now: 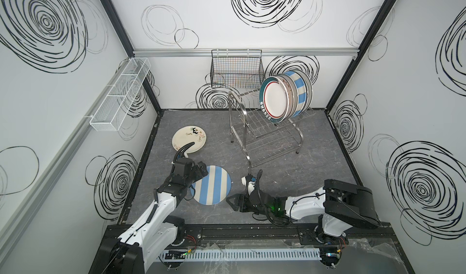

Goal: Load the plates into the dish rack
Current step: 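Push the blue-striped plate toward the right gripper with the left gripper, then pinch the blue-striped plate's rim with the right gripper while the left gripper holds it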

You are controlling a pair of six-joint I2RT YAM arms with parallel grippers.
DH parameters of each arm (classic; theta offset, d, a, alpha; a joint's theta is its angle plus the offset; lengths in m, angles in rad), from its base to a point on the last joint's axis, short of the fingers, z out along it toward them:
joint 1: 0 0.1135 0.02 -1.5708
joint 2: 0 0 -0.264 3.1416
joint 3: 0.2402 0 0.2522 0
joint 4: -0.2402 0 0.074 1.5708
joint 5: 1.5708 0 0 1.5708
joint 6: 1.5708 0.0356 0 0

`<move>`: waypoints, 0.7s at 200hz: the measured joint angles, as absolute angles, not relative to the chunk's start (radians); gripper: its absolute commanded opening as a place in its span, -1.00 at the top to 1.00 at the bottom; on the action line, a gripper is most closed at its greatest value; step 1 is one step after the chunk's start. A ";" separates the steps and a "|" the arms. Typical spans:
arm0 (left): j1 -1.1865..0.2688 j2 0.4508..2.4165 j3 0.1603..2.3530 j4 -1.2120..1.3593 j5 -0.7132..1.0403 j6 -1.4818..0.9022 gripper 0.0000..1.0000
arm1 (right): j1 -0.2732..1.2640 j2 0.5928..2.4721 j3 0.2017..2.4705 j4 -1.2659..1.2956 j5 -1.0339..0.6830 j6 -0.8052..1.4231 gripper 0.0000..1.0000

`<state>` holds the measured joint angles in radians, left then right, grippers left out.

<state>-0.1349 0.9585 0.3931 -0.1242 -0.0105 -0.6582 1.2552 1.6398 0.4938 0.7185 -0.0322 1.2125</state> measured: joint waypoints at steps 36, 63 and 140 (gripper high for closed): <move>-0.064 1.067 0.381 -0.050 0.069 -0.633 -0.92 | 1.214 1.693 0.509 0.746 -0.049 1.247 -0.46; -0.060 1.098 0.372 -0.004 0.125 -0.631 -0.92 | 1.200 1.734 0.537 0.755 -0.053 1.264 -0.49; -0.064 1.132 0.343 0.090 0.227 -0.626 -0.92 | 1.172 1.830 0.637 0.783 -0.079 1.297 -0.53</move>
<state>-0.0639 1.1320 0.3431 0.0902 0.2272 -0.6262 1.1721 1.8297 0.6373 0.7834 -0.0792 1.2968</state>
